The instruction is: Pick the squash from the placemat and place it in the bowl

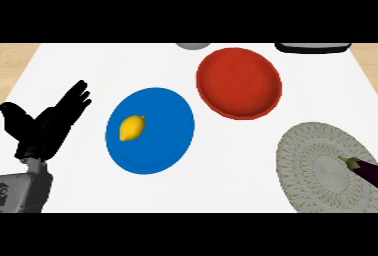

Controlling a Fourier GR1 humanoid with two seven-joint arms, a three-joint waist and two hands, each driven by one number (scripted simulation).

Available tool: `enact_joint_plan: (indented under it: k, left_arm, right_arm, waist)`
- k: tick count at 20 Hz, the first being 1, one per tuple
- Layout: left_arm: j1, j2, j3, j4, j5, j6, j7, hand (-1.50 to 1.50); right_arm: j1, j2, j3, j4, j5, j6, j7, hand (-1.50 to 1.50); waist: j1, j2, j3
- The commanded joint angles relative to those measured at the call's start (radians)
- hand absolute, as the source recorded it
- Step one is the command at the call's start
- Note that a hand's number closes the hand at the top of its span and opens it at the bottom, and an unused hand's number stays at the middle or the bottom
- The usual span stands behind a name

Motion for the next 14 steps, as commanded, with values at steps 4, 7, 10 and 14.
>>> enact_joint_plan:
  k: [4, 7, 10, 14]
  left_arm:
    - [-0.015, -0.029, -0.031, -0.018, -0.023, 0.01, 0.015, 0.0]
    - [-0.023, -0.043, -0.014, 0.078, -0.042, 0.011, -0.061, 0.0]
    - [0.008, -0.046, -0.016, -0.024, -0.02, 0.008, -0.018, 0.0]
    - [-0.001, -0.018, 0.007, -0.021, -0.006, -0.018, 0.004, 0.0]
  right_arm:
    - [-0.3, 0.089, 0.054, -0.022, -0.22, 0.061, 0.312, 1.5]
    - [-0.415, 0.116, 0.099, 0.06, -0.205, 0.035, 0.338, 1.5]
    - [-0.56, 0.139, 0.123, 0.168, -0.213, 0.023, 0.371, 1.5]
    - [-0.725, 0.192, 0.199, 0.262, -0.131, -0.004, 0.417, 1.5]
  waist:
    - [0.023, 0.003, -0.001]
    - [0.017, 0.005, 0.0]
    - [0.023, 0.004, 0.0]
    - [0.022, 0.003, 0.0]
